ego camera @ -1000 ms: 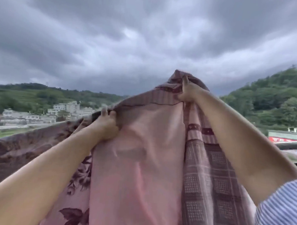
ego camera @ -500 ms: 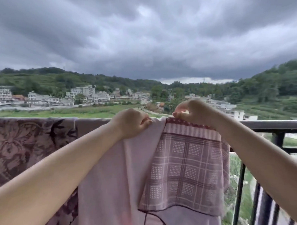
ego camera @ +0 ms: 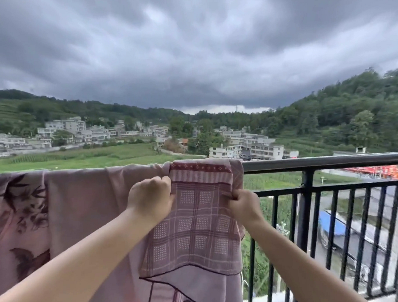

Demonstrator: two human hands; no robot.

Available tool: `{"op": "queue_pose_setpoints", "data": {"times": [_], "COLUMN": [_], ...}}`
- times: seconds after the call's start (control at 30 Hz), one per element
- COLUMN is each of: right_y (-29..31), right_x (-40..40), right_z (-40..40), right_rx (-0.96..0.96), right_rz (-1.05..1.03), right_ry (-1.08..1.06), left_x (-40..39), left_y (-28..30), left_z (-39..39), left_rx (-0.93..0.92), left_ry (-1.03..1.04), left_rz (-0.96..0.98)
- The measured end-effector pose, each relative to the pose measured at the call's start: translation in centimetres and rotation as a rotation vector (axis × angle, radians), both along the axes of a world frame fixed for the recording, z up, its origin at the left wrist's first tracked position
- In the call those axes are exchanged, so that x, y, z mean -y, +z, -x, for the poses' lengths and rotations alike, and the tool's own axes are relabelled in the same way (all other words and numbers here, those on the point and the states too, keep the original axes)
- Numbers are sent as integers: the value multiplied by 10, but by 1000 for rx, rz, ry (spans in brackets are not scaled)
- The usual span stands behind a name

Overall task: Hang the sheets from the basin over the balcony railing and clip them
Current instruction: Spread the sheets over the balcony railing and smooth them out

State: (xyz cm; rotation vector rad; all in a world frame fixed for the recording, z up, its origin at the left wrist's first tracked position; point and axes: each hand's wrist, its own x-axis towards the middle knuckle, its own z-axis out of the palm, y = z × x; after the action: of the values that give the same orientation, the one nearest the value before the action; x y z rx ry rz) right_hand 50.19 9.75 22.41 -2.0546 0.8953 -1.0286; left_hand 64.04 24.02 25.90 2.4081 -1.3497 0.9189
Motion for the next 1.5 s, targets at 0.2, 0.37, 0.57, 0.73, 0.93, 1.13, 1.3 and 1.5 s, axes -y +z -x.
{"op": "queue_pose_setpoints", "data": {"times": [0.2, 0.37, 0.57, 0.73, 0.93, 1.13, 1.3, 1.5], "right_y": [90, 165, 257, 231, 157, 79, -20, -23], "right_x": [46, 117, 223, 280, 295, 264, 260, 275], "right_z": [35, 17, 7, 11, 65, 166, 192, 209], "right_rx": [326, 304, 421, -215, -752, -177, -371, -23], "right_rz": [-113, -285, 258, 533, 632, 827, 541, 323], "right_ry": [125, 217, -52, -60, 246, 54, -297, -97], "left_x": [24, 96, 198, 256, 254, 212, 215, 255], "left_y": [25, 80, 129, 120, 83, 40, 12, 0], "left_z": [21, 47, 60, 80, 100, 133, 165, 192], "left_rx": [-140, -249, -195, -324, -381, -61, 100, 181], "left_ry": [-282, -461, -511, -372, -114, -191, -106, -29], "left_rz": [159, 430, 464, 72, -405, -36, 9, -17]}}
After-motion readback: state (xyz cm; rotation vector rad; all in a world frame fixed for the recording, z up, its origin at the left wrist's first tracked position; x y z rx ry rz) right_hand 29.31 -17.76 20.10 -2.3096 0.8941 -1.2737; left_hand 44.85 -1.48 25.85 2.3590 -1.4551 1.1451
